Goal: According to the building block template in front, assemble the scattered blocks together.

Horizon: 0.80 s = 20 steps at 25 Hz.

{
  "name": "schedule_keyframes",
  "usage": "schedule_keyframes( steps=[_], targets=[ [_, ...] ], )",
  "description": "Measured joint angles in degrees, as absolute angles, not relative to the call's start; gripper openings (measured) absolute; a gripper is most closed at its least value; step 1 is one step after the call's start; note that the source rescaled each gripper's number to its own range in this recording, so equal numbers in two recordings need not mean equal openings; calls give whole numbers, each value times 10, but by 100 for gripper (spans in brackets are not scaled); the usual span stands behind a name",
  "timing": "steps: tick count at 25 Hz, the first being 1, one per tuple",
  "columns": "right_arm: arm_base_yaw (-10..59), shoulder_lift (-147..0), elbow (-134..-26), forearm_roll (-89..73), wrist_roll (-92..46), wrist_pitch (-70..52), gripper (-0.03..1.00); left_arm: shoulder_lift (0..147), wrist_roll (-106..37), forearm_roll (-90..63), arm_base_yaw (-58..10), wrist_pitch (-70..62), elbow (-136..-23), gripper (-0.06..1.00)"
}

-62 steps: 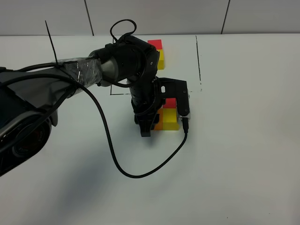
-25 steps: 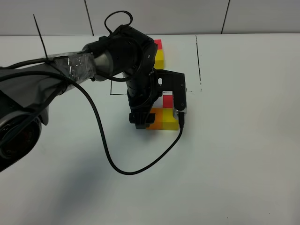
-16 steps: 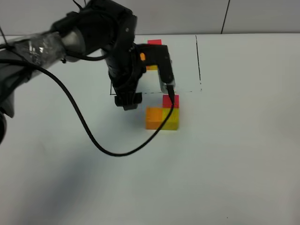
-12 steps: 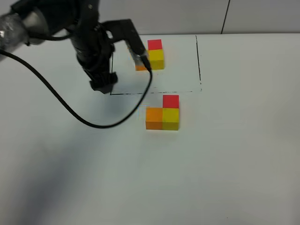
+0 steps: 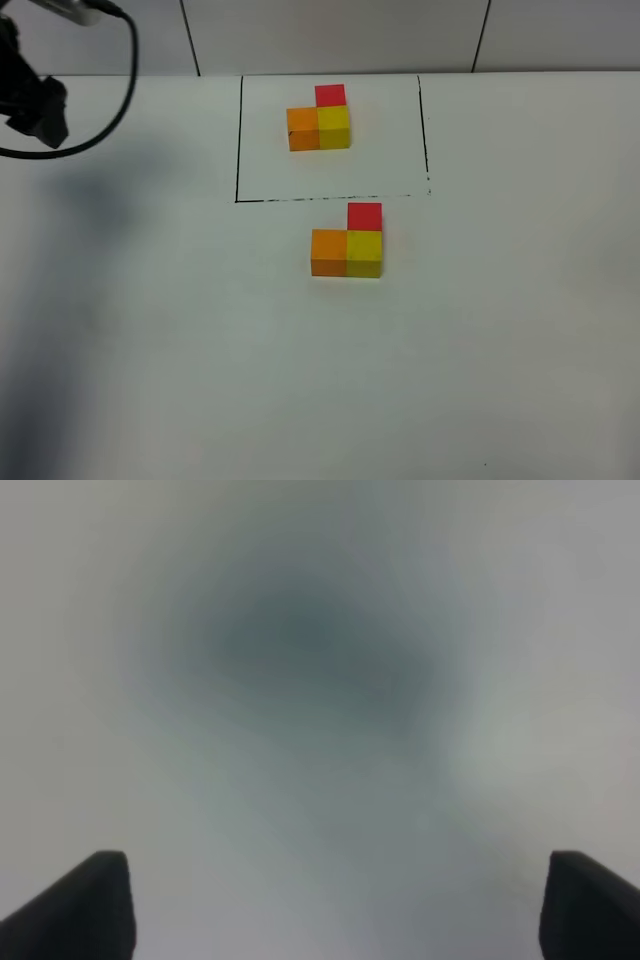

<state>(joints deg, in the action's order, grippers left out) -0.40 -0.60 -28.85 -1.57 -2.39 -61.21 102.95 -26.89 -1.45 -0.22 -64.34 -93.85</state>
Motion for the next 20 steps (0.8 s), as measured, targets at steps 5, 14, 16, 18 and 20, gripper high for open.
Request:
schedule_keyframes(
  steps=[5, 14, 16, 18, 20],
  targets=[
    [-4, -6, -289, -16, -24, -612, 71, 907, -231, 0, 54, -592, -815, 88],
    [-4, -6, -289, -16, -24, -612, 71, 623, -176, -28, 61, -535, -595, 88],
    [-4, -6, -289, -17, -24, -612, 71, 556, -158, -34, 61, -525, -553, 87],
    [-4, -6, -289, -17, -24, -612, 71, 486, -147, -38, 61, -518, -519, 87],
    [-4, -6, -289, -18, -24, -612, 71, 429, -143, -38, 54, -515, -489, 87]
  ],
)
